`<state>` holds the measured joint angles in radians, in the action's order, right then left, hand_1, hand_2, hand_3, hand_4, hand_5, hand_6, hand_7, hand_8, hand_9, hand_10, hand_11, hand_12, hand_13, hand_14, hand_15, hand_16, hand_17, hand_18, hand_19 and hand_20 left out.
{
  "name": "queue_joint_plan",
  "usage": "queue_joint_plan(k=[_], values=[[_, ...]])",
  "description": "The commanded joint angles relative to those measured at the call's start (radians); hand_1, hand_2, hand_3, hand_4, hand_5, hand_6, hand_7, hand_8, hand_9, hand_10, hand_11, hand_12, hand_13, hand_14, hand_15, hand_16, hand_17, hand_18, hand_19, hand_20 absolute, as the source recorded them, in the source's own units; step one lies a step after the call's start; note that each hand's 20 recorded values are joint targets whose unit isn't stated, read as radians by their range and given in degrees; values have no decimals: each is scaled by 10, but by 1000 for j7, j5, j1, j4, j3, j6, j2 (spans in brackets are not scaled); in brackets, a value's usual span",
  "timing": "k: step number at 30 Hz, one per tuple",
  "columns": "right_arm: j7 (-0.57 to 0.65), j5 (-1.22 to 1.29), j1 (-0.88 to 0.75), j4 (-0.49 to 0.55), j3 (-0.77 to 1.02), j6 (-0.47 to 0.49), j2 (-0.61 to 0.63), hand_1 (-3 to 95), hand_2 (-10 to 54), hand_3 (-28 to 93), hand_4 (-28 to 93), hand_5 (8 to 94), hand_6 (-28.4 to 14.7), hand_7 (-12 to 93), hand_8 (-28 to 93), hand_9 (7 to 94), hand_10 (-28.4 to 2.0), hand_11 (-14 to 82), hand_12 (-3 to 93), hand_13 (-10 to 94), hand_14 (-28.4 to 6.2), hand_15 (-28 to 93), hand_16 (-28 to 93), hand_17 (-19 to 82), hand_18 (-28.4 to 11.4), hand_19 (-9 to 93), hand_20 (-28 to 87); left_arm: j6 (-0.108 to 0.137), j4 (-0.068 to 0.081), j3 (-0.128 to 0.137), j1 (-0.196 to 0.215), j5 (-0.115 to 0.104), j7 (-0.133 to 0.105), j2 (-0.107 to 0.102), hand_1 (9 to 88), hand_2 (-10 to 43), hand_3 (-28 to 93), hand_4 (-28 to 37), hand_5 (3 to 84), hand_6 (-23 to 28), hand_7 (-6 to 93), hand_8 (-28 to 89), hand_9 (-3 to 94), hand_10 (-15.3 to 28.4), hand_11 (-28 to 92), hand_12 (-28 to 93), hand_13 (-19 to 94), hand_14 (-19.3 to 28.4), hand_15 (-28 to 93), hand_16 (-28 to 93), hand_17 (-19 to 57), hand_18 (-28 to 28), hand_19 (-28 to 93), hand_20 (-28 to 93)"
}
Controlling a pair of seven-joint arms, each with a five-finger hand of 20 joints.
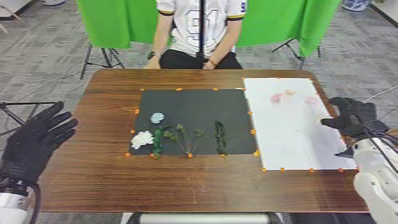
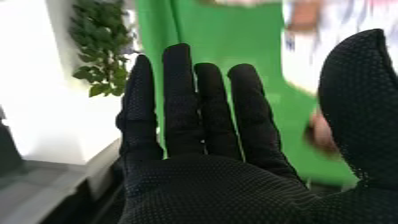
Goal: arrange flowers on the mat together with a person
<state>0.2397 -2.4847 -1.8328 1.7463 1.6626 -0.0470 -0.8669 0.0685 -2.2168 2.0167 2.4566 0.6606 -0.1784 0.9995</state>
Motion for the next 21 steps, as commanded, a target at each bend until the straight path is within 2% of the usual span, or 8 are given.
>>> queue_joint_plan(k=[1,8,10,11,12,13,15,21], values=[[53,-46,44,-54,-68,-19,22,305,-95,832,-282,383,-8,349,-156,438,-105,333,279,412,-78,474,234,155,-172,571,375,9,-3,4,14,5,2,9,242,-16,703,-262,330,42,148,-76,290,126,174,199,234,151,271,40,-81,228,445,122],[98,-50,92,-106,-138,-30,32,353,-95,837,-282,447,13,456,-185,512,-95,444,302,483,-68,564,230,186,-161,605,386,9,-2,0,10,6,5,7,242,-16,703,-261,330,42,147,-76,290,126,172,198,233,152,270,40,-81,228,445,122],[101,-75,101,-121,-154,-54,32,387,-95,818,-282,471,11,478,-157,549,-89,421,347,520,-65,587,241,203,-158,615,389,9,-1,0,10,6,3,5,242,-16,703,-261,330,41,147,-76,290,126,172,199,234,152,270,40,-81,228,444,122],[97,-74,104,-125,-160,-67,32,406,-95,796,-282,475,12,491,-103,576,-81,386,391,534,-63,586,258,211,-157,620,392,9,-1,0,10,5,3,6,242,-16,703,-261,330,41,147,-75,290,126,173,199,234,152,270,40,-81,228,444,122],[81,-68,105,-131,-163,-90,32,448,-95,754,-282,486,15,526,0,641,-61,304,490,568,-57,586,307,230,-153,633,399,11,-1,1,12,5,0,6,242,-16,703,-261,330,41,147,-75,290,126,173,199,233,152,270,40,-81,228,444,122],[73,-69,105,-136,-167,-111,31,460,-95,752,-281,494,18,537,13,657,-59,298,501,582,-54,583,326,237,-154,638,402,10,-1,1,12,5,1,6,243,-16,703,-262,330,41,148,-75,290,126,173,199,234,152,269,40,-81,228,444,122],[57,-68,94,-122,-159,-121,27,513,-95,756,-282,577,32,566,57,754,-54,268,559,658,-48,569,404,269,-155,661,420,10,0,0,10,4,2,4,242,-16,704,-261,330,41,147,-76,290,126,174,199,234,152,270,40,-81,228,444,122],[-50,-43,94,-18,-186,-222,-1,518,-95,783,-283,621,27,572,26,793,-53,267,560,679,-51,586,409,285,-155,675,432,11,-3,5,15,5,4,6,242,-16,704,-262,330,41,148,-75,290,126,174,199,234,152,272,41,-81,228,445,122]])
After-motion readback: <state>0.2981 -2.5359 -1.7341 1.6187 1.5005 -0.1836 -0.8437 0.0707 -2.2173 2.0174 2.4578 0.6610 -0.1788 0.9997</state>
